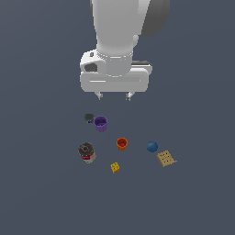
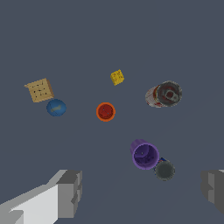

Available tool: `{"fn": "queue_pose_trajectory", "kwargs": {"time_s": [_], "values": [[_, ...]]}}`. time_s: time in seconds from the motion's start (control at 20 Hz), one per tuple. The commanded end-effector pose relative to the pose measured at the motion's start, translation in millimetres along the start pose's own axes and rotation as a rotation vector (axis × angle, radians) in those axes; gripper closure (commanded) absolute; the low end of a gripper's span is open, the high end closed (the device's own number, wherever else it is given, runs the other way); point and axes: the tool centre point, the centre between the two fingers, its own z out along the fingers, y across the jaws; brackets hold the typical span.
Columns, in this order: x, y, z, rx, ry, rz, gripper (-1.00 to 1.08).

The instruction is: Pick up a designated object from a clutter of objects.

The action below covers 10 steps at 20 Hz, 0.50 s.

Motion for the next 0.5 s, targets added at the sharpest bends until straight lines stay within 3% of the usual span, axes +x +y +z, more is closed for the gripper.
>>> {"fn": "queue_pose_trajectory", "kwargs": {"time_s": [0.0, 0.45], "values": [[0.0, 0.0, 0.0, 0.0, 0.0, 0.0, -0.92], [-3.5, 30.0, -3.1, -0.012, -0.009, 0.019, -0.92]]}}
